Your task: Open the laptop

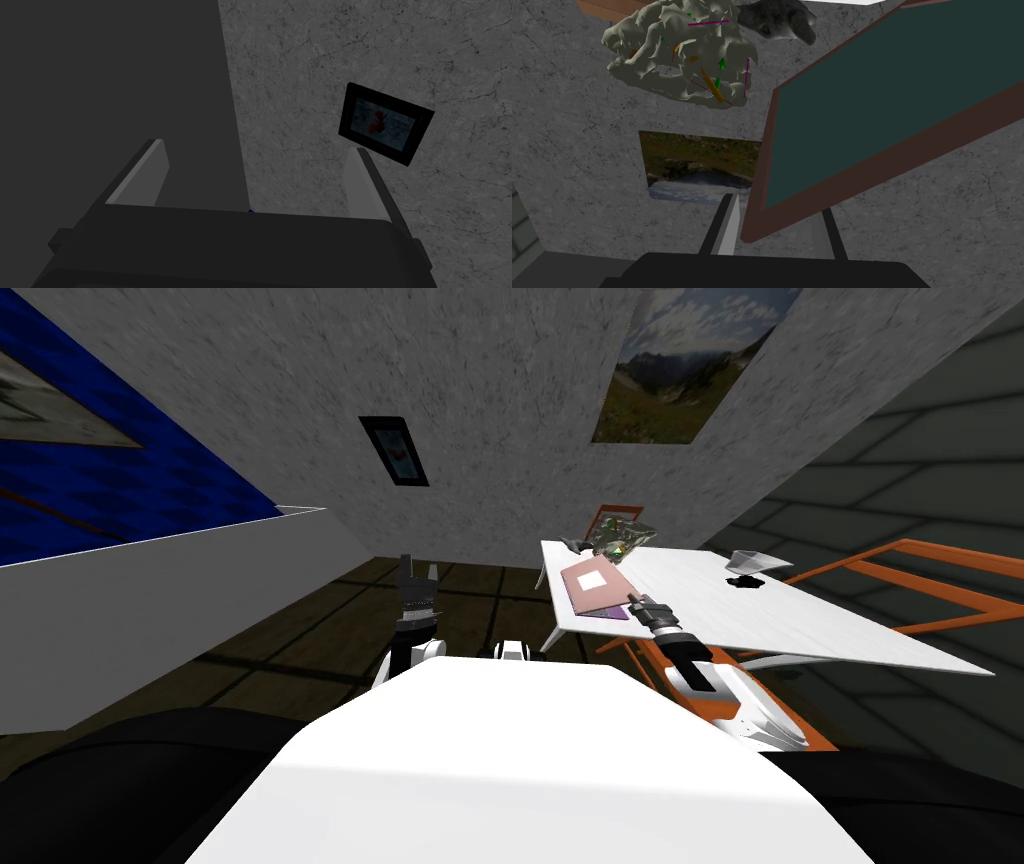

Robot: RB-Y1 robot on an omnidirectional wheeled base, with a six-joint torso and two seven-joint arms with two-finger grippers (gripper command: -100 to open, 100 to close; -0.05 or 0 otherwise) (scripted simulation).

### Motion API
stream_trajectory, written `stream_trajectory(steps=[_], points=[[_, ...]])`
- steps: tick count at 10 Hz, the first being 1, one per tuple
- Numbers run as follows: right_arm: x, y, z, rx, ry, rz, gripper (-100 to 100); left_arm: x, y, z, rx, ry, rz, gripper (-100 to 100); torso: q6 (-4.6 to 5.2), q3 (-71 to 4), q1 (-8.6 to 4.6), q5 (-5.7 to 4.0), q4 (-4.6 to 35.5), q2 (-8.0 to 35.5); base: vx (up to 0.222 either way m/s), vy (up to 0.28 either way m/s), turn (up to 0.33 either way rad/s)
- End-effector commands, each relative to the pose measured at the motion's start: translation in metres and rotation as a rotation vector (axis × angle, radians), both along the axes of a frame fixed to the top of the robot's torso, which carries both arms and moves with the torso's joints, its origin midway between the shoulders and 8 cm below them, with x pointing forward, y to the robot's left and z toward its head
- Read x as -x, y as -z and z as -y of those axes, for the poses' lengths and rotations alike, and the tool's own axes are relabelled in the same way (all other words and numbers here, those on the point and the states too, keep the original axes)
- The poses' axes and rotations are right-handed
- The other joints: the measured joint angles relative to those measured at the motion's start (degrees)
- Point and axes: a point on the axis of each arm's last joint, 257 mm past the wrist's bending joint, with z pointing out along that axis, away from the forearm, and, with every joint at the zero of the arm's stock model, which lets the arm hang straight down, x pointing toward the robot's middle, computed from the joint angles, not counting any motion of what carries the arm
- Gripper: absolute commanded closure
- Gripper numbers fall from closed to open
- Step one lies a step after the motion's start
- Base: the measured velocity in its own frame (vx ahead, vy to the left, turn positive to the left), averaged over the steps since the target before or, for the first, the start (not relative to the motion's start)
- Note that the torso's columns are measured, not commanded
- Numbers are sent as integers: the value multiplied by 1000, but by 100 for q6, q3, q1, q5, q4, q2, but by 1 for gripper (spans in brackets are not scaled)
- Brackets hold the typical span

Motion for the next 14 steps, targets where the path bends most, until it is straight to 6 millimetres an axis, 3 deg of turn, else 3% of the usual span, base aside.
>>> stream_trajectory(steps=[1, 3, 4, 9, 10, 11, 14], points=[[-3, 26, -7, -111, 4, -6, 100, 0, 0, 0, 0, 0, 0, 0, -4, 1, 7, 1, -1, 2, -40, -81, 21], [-7, 43, -13, -192, 9, -4, 100, 0, 0, 0, 0, 0, 0, 0, -8, 3, 17, 4, 0, 6, -48, -79, 44], [-2, 20, 0, -161, 19, 4, -100, 0, 0, 0, 0, 0, 0, 0, -8, 5, 20, 5, 1, 10, -14, -23, 10], [4, -24, 16, -161, 16, 4, -100, 0, 0, 0, 0, 0, 0, 0, 9, 9, -4, 25, 26, 24, 21, 44, -9], [1, -18, 15, -157, 17, 5, -100, 0, 0, 0, 0, 0, 0, 0, 9, 10, -8, 23, 26, 27, 5, 16, -2], [1, -18, 15, -160, 18, 5, 0, 0, 0, 0, 0, 0, 0, 0, 9, 11, -10, 22, 26, 27, 0, 0, 0], [1, -18, 15, -160, 18, 5, 0, 0, 0, 0, 0, 0, 0, 0, 9, 7, 1, 27, 25, 21, 0, 0, 0]])
